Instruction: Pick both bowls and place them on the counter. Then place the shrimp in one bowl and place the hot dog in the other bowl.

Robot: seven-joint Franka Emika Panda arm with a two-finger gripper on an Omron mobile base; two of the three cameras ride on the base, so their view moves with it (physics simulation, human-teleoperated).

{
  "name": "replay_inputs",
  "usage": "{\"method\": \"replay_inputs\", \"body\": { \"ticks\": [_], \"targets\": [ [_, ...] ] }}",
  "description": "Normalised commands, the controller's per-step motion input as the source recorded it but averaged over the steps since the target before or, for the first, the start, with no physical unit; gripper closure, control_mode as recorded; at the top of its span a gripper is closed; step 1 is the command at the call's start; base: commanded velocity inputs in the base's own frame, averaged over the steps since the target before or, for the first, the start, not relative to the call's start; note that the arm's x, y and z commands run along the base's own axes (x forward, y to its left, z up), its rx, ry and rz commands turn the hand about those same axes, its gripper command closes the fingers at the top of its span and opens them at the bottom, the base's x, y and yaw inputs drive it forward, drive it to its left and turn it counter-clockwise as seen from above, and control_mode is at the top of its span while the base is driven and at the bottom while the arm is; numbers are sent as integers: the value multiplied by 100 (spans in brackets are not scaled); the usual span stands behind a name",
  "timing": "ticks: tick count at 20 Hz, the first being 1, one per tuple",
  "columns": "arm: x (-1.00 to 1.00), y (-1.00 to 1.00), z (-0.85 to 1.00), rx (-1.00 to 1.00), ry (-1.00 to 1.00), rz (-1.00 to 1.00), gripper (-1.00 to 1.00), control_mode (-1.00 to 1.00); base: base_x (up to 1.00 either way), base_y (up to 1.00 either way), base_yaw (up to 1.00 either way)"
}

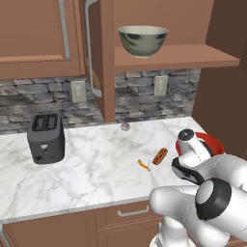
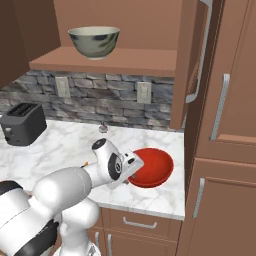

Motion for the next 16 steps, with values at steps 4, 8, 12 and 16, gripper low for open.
{"method": "replay_inputs", "body": {
  "ticks": [4, 8, 12, 16],
  "targets": [
    [-6, 6, 7, 0, 0, 3, -100, -100, 0, 0, 0],
    [-25, 16, 50, 0, -3, 0, -100, -100, 0, 0, 0],
    [-17, 39, 70, 0, -4, 0, -100, -100, 0, 0, 0],
    [-20, 41, 59, 3, -10, -4, -100, -100, 0, 0, 0]
  ]
}}
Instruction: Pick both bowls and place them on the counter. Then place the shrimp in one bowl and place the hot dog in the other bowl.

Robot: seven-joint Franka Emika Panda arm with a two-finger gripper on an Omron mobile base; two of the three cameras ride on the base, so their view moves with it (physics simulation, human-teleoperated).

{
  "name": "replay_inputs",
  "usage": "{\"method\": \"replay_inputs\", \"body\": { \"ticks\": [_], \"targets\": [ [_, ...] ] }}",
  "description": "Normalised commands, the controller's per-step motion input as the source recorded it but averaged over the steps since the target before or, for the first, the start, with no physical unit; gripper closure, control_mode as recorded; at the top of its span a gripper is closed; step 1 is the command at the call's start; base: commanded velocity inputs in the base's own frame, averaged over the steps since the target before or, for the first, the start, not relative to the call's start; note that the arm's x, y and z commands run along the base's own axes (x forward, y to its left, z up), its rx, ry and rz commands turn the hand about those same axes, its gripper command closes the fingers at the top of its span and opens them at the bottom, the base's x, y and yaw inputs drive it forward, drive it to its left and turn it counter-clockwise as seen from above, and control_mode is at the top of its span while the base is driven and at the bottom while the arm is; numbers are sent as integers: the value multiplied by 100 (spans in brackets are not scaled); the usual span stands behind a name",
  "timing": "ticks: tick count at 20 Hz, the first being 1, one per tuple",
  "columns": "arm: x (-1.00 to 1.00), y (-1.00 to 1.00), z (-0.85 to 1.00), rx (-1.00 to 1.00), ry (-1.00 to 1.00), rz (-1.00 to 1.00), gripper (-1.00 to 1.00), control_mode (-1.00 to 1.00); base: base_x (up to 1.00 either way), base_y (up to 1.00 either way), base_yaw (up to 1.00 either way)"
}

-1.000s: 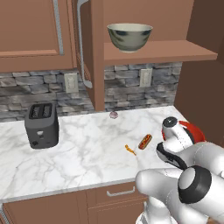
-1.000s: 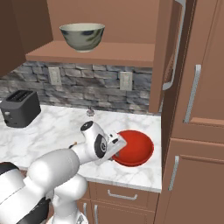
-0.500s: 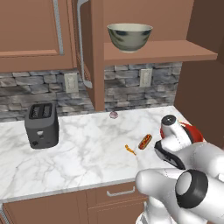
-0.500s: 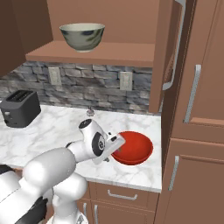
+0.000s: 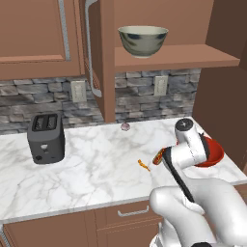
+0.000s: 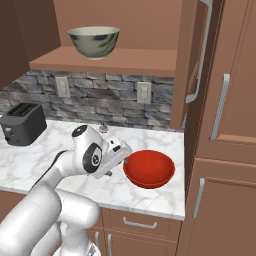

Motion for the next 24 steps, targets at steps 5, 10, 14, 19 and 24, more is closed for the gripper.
{"method": "replay_inputs", "body": {
  "ticks": [5, 10, 14, 19, 24],
  "targets": [
    [-45, 21, 31, 18, -21, -14, -100, -100, 0, 0, 0],
    [-44, 30, 32, 26, -26, -25, -100, -100, 0, 0, 0],
    [-26, 22, 42, 23, -22, -38, -100, -100, 0, 0, 0],
    [-6, 7, 38, 22, -9, -47, -100, -100, 0, 0, 0],
    [-7, 4, 50, 26, -9, -35, -100, -100, 0, 0, 0]
  ]
}}
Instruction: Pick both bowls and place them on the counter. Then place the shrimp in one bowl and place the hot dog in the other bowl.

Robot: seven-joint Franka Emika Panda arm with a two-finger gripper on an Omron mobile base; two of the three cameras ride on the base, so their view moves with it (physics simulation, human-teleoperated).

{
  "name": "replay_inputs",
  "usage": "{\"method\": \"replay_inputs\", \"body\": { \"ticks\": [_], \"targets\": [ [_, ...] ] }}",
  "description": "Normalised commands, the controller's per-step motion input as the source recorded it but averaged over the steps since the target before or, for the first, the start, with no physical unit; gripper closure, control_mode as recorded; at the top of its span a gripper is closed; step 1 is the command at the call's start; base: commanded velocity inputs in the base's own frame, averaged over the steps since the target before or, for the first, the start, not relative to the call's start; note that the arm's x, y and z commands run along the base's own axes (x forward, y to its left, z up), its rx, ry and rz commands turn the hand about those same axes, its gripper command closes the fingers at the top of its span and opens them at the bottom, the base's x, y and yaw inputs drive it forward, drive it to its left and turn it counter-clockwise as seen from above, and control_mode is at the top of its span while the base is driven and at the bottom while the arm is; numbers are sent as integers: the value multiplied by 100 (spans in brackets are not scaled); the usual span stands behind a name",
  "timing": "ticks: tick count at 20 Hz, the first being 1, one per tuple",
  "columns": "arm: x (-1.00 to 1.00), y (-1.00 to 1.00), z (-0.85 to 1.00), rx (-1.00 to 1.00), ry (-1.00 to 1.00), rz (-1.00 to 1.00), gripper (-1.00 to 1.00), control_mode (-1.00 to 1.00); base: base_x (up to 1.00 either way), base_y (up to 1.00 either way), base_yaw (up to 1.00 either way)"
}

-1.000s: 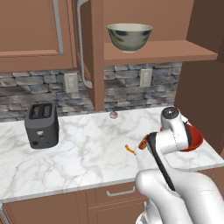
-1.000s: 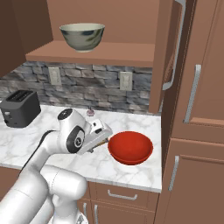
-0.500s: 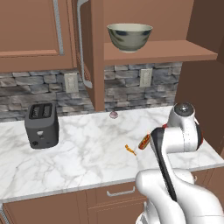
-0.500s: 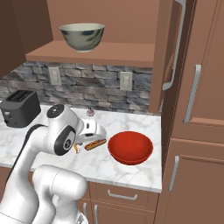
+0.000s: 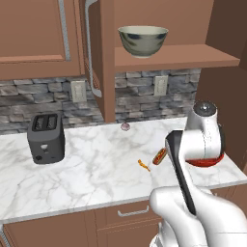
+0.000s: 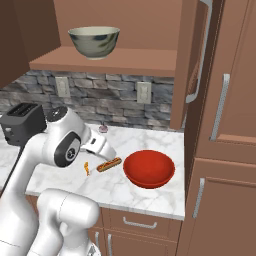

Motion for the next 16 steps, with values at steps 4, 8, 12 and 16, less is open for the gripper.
{"method": "replay_inputs", "body": {
  "ticks": [4, 8, 12, 16],
  "targets": [
    [-24, 20, 49, 27, -15, -24, -100, -100, 0, 0, 0],
    [-31, 22, 49, 28, -16, -28, -100, -100, 0, 0, 0],
    [-31, 15, 46, 28, -20, -29, -100, -100, 0, 0, 0],
    [-14, 9, 60, 22, -22, -25, -100, -100, 0, 0, 0]
  ]
}}
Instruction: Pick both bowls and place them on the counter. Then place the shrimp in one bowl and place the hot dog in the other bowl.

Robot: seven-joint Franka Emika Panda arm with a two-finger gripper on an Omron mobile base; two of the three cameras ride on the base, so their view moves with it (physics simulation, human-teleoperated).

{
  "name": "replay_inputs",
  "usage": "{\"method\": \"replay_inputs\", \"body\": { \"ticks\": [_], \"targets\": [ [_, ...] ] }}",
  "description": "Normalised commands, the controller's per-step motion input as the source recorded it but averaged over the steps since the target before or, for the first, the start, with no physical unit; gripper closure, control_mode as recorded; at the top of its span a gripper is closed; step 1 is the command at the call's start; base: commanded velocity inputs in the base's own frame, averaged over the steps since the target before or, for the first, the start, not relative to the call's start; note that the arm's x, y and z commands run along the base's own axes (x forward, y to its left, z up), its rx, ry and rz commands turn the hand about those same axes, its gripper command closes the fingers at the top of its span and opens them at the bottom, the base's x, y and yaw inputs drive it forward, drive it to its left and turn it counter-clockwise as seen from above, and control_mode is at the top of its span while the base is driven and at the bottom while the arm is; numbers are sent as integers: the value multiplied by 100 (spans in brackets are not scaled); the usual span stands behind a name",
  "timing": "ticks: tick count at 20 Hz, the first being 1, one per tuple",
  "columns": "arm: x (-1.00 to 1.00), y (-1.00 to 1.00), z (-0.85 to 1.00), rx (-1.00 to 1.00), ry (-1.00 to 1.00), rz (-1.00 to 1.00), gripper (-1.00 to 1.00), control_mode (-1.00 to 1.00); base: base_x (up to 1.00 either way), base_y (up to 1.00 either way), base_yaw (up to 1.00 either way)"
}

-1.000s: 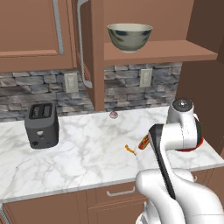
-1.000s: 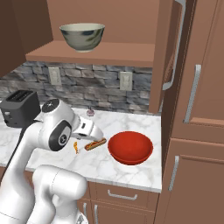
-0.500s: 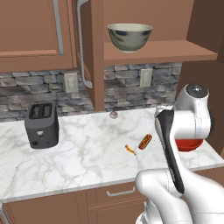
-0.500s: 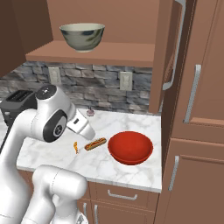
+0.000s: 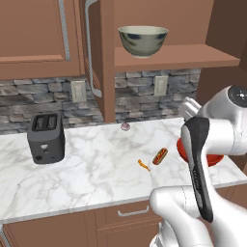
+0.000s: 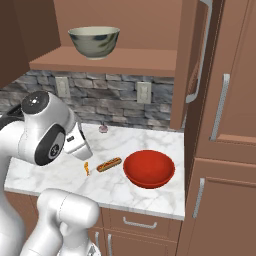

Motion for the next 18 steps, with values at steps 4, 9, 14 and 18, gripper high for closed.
{"method": "replay_inputs", "body": {
  "ticks": [4, 9, 14, 18],
  "targets": [
    [-2, 5, 62, 16, -23, -19, -100, -100, 0, 0, 0],
    [0, 0, 61, 13, -23, -7, -100, -100, 0, 0, 0],
    [1, 0, 59, 17, -30, 0, -100, -100, 0, 0, 0],
    [14, 0, 56, 20, -25, 0, -100, -100, 0, 0, 0]
  ]
}}
